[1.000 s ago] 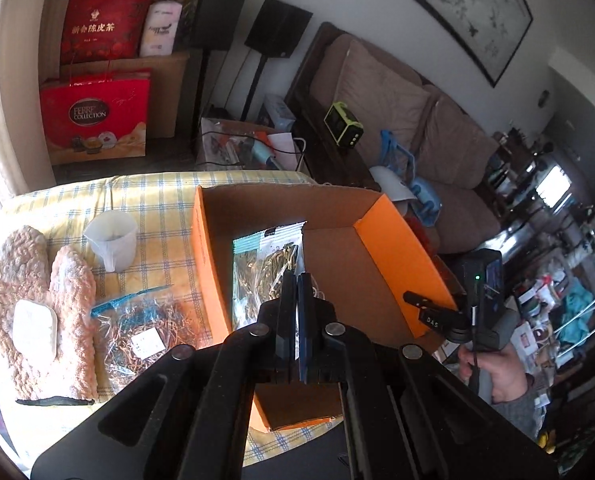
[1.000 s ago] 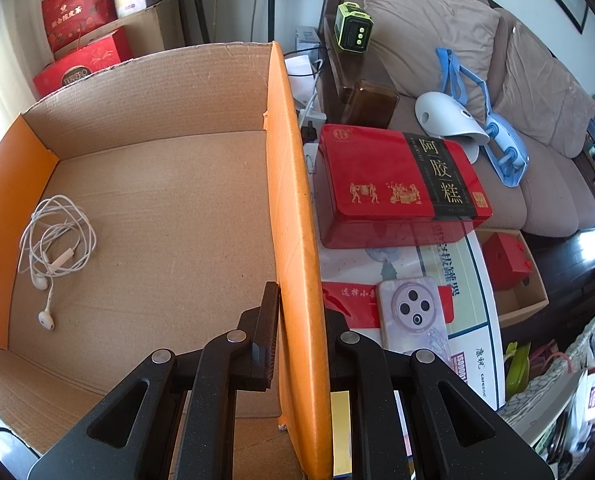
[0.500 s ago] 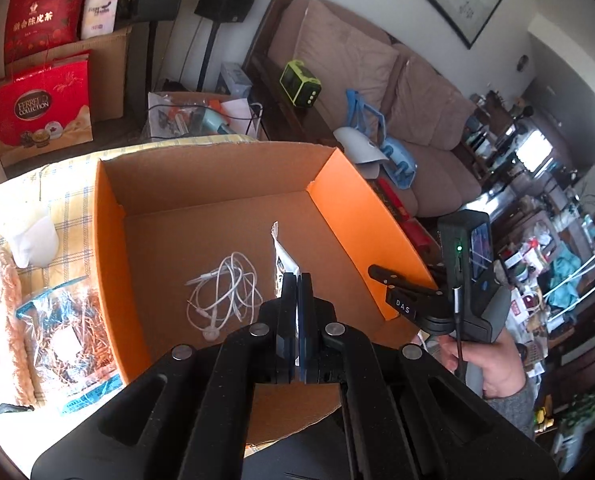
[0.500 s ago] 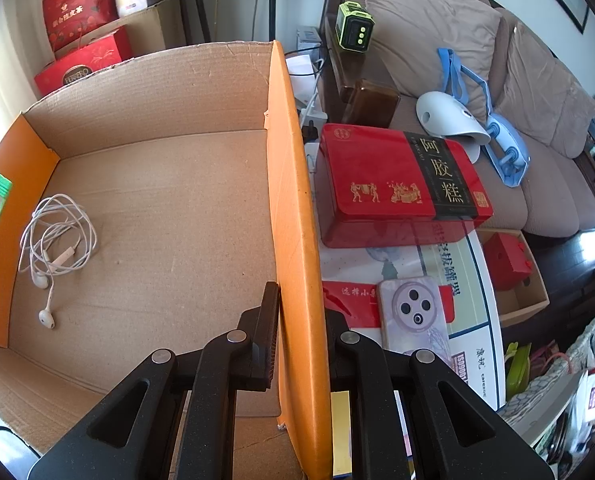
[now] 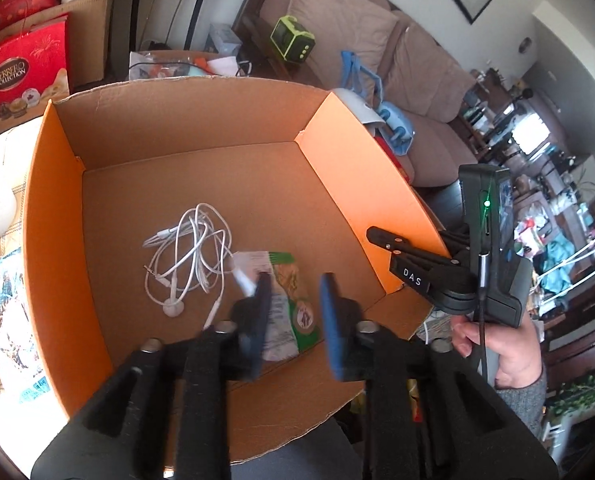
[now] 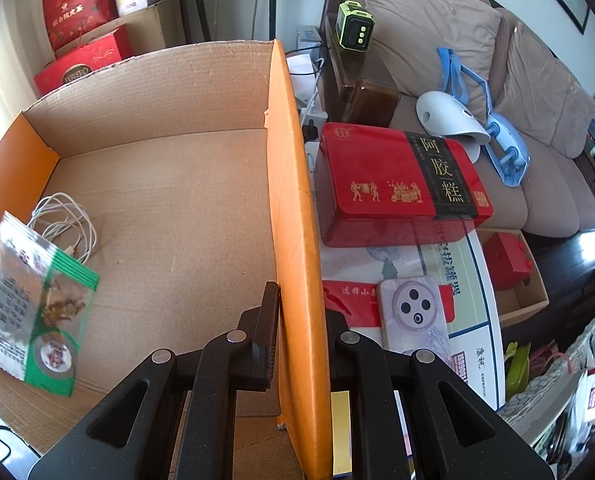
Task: Organize objects
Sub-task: 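Lower the sachet into the box and open the left gripper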
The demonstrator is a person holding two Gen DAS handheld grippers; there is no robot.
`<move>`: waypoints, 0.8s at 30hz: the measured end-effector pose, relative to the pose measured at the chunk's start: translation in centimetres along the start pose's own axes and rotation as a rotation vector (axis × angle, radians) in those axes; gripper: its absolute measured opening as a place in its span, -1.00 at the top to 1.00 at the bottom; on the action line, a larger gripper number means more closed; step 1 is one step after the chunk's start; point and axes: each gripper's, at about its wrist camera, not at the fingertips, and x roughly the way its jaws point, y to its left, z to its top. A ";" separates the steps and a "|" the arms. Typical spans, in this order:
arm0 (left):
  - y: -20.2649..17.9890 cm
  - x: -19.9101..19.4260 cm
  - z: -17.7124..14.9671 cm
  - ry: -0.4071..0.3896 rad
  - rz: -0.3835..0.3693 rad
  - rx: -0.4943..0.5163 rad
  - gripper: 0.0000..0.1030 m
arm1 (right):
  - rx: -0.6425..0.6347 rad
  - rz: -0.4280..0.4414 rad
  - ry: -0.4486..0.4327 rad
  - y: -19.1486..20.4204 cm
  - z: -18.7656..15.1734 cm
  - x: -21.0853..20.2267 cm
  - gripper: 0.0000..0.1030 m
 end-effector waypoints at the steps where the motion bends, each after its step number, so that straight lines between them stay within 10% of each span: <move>1: 0.0 -0.4 -0.1 -0.016 0.007 0.002 0.06 | 0.000 0.000 0.000 0.0 0.0 0.0 0.75; 24: 7.5 -9.5 -0.1 -0.190 0.220 -0.083 -0.77 | -0.004 -0.005 0.004 0.0 -0.1 0.0 0.75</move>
